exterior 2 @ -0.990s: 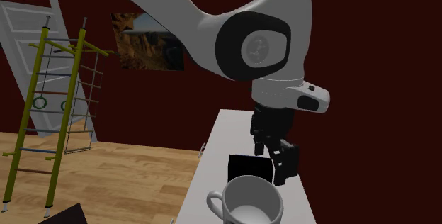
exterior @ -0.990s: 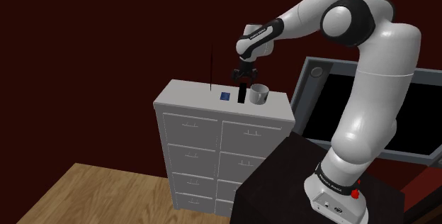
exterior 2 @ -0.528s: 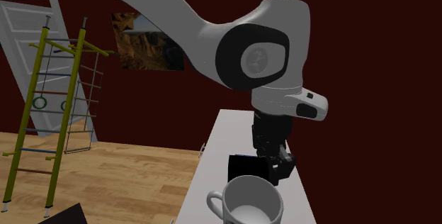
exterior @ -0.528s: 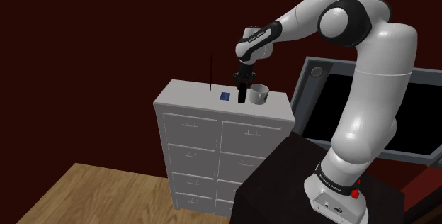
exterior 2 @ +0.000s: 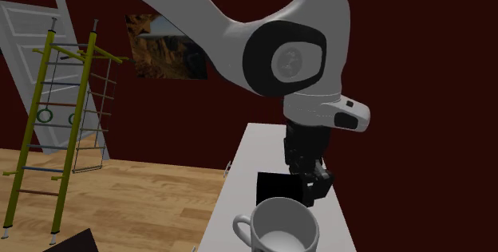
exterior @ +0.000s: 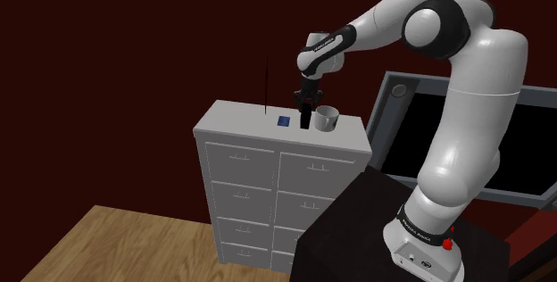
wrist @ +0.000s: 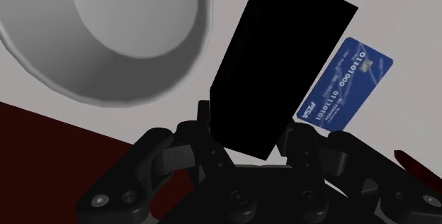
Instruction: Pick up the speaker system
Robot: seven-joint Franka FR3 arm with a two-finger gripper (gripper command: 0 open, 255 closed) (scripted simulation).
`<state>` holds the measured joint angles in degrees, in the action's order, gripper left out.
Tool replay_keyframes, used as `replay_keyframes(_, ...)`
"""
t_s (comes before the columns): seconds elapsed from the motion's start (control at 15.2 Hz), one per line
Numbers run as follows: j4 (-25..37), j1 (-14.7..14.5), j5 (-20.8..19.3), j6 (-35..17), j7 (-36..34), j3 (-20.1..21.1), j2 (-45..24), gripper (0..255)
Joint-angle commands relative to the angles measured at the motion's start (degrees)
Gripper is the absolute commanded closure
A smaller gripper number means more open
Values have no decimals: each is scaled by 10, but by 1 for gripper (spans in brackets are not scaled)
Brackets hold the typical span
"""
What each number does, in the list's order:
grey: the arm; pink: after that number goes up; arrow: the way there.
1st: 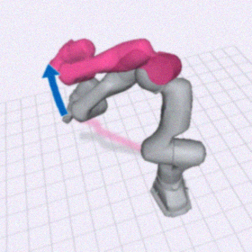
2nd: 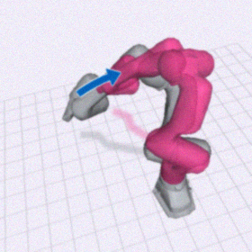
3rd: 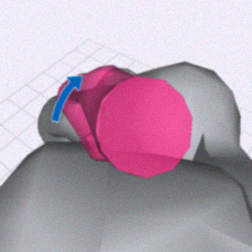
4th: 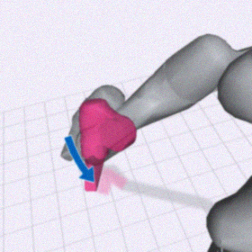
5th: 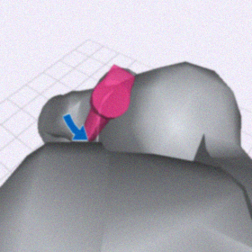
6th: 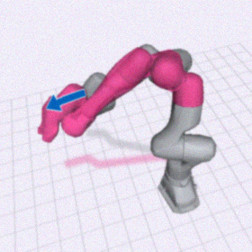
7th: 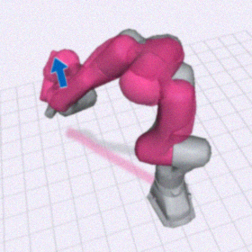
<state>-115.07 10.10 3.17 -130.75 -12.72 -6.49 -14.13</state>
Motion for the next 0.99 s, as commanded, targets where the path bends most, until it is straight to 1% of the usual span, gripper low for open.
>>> replay_keyframes(0.0, 5, 0, -1, 13, -1, 0, 7, 255)
replay_keyframes(0.79, 48, -2, -9, 96, -7, -2, 48, 255)
replay_keyframes(0.92, 48, -2, -9, 97, -7, -2, 49, 255)
